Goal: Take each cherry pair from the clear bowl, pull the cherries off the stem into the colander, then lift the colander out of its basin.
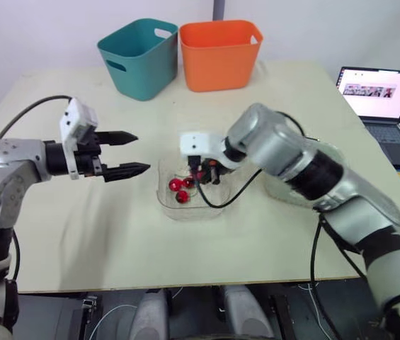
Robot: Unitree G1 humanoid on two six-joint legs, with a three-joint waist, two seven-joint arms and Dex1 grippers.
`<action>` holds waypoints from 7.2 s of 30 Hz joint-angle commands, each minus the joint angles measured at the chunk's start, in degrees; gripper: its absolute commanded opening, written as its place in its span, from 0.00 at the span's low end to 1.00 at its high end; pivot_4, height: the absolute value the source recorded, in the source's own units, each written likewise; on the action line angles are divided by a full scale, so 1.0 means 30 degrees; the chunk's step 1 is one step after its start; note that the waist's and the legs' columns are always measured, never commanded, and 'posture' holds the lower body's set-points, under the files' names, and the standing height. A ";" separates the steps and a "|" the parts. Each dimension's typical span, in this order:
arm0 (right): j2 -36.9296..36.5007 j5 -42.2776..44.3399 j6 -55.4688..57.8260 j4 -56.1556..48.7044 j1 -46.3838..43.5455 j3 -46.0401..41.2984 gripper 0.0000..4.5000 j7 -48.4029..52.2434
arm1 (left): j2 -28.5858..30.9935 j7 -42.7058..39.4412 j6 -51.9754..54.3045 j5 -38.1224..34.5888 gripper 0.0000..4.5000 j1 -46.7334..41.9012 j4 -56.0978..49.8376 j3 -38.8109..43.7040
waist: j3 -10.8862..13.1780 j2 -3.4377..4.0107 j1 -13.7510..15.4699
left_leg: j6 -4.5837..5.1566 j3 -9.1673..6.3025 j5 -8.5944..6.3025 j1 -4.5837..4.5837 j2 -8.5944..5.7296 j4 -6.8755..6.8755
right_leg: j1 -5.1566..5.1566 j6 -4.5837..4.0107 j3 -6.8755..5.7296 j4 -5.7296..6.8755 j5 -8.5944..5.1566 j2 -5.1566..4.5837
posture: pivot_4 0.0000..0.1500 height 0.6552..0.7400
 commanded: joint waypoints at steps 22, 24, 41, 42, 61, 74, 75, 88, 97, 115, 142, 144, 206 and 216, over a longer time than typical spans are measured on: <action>-0.1487 1.4893 0.2432 -0.0685 -0.1938 -1.4947 0.16 0.1999 | -0.1498 -0.4591 0.5826 -0.5692 1.00 -1.2734 0.5404 0.0685 | 0.0001 0.0000 -0.0046 | 0.0005 -0.0008 0.0001 0.0042 0.0004 -0.0003 | 0.0042 0.0029 -0.0006 0.0026 -0.0028 0.0011 | 1.00 1.00; -0.1244 1.6335 0.3385 -0.0986 -0.2242 -1.5864 0.16 0.1340 | -0.2447 -0.4446 0.6141 -0.6064 1.00 -1.3307 0.5737 0.0557 | 0.0001 0.0000 -0.0028 | 0.0004 -0.0008 0.0002 0.0037 0.0003 0.0000 | 0.0039 0.0034 -0.0006 0.0031 -0.0031 0.0011 | 1.00 1.00; -0.0788 2.0264 0.4379 -0.2309 -0.1882 -1.6319 0.16 -0.1727 | -0.5305 -0.5474 0.6799 -0.6417 1.00 -1.4935 0.7086 0.0169 | 0.0001 0.0001 -0.0041 | 0.0004 -0.0010 0.0002 0.0020 0.0001 -0.0005 | 0.0014 0.0026 -0.0002 0.0037 -0.0024 0.0008 | 1.00 1.00; -0.0779 2.0318 0.4349 -0.2314 -0.1869 -1.6278 0.16 -0.1802 | -0.5305 -0.5541 0.6887 -0.6454 1.00 -1.4866 0.6985 0.0161 | 0.0001 0.0001 -0.0041 | 0.0004 -0.0010 0.0002 0.0019 0.0001 -0.0006 | 0.0013 0.0025 -0.0002 0.0037 -0.0024 0.0008 | 1.00 1.00; -0.0737 2.1154 0.4218 -0.1635 -0.1702 -1.6047 0.35 -0.2651 | -0.5169 -0.4590 0.7794 -0.7170 0.00 -1.4116 0.6535 0.0807 | 0.0001 0.0001 -0.0037 | 0.0003 -0.0011 0.0002 0.0018 0.0001 -0.0004 | 0.0012 0.0026 0.0000 0.0037 -0.0024 0.0008 | 1.00 1.00; -0.4098 1.7796 0.2940 -0.0107 -0.0197 -1.5472 0.99 -0.2803 | -0.4075 -0.4077 0.3142 -0.1913 0.00 -1.2519 0.6583 -0.1846 | 0.0001 0.0000 0.0179 | 0.0002 -0.0006 0.0003 0.0006 -0.0011 -0.0001 | 0.0016 0.0026 0.0001 0.0011 -0.0024 -0.0004 | 1.00 1.00; -0.4735 1.7425 0.3194 -0.0173 -0.0015 -1.5220 0.99 -0.2829 | -0.4097 -0.3824 0.2644 -0.1236 0.00 -1.2423 0.6531 -0.2224 | 0.0001 0.0000 0.0201 | 0.0003 -0.0004 0.0003 0.0005 -0.0011 -0.0003 | 0.0015 0.0025 0.0002 0.0010 -0.0024 -0.0004 | 1.00 1.00; -0.5942 1.3689 0.5377 -0.1464 0.0458 -1.0837 0.99 -0.5583 | -0.5394 -0.3083 -0.0855 0.2657 0.00 -1.2499 0.7836 -0.3998 | 0.0001 0.0001 -0.0009 | 0.0003 0.0010 0.0003 0.0003 -0.0007 -0.0011 | -0.0021 0.0031 0.0024 0.0023 -0.0032 0.0009 | 1.00 1.00; -0.4234 1.1977 0.4487 -0.0340 0.0129 -0.9819 0.99 -0.6055 | -0.6225 -0.2959 -0.1811 0.3742 0.00 -1.2430 0.8412 -0.4307 | 0.0002 0.0001 -0.0030 | 0.0004 0.0013 0.0003 -0.0014 -0.0009 -0.0007 | -0.0026 0.0023 0.0027 0.0018 -0.0024 0.0005 | 1.00 1.00; -0.2182 1.1038 0.4358 0.0124 -0.0113 -0.9803 0.99 -0.6112 | -0.6402 -0.2723 -0.1227 0.3515 0.00 -1.2006 0.7181 -0.4114 | 0.0002 0.0002 -0.0004 | 0.0004 0.0007 0.0003 -0.0008 -0.0008 -0.0003 | -0.0021 0.0011 0.0025 0.0033 -0.0015 0.0007 | 1.00 1.00; -0.2440 1.0808 0.3775 0.0227 0.0417 -0.9298 0.14 -0.4816 | -0.6639 -0.2399 -0.1430 0.3107 0.00 -1.2482 0.7687 -0.3111 | 0.0002 0.0002 -0.0006 | 0.0005 0.0007 0.0003 -0.0007 -0.0009 0.0000 | -0.0018 0.0009 0.0025 0.0035 -0.0012 0.0006 | 1.00 1.00; -0.2744 1.0757 0.3725 -0.0065 0.0732 -0.9025 0.14 -0.4486 | -0.6646 -0.2365 -0.1455 0.3058 0.00 -1.2760 0.7961 -0.2935 | 0.0002 0.0002 -0.0012 | 0.0005 0.0006 0.0003 -0.0007 -0.0009 0.0002 | -0.0015 0.0010 0.0025 0.0034 -0.0013 0.0006 | 1.00 1.00; -0.3144 1.1188 0.2177 0.1724 0.3264 -1.3211 0.94 -0.4101 | -0.5845 -0.4000 -0.2593 0.4363 0.00 -1.1672 0.8096 -0.3465 | -0.0001 -0.0002 -0.0007 | 0.0003 0.0029 0.0004 0.0014 -0.0015 0.0021 | 0.0007 0.0022 0.0060 0.0046 -0.0014 0.0012 | 1.00 1.00; 0.0509 1.1455 0.1467 0.2327 0.2262 -1.2364 0.94 -0.4279 | -0.5503 -0.3842 -0.1116 0.3424 0.00 -1.1518 0.6546 -0.3221 | -0.0001 -0.0002 -0.0039 | 0.0004 0.0022 0.0005 0.0017 -0.0020 0.0016 | 0.0002 0.0026 0.0056 0.0068 -0.0017 0.0003 | 1.00 1.00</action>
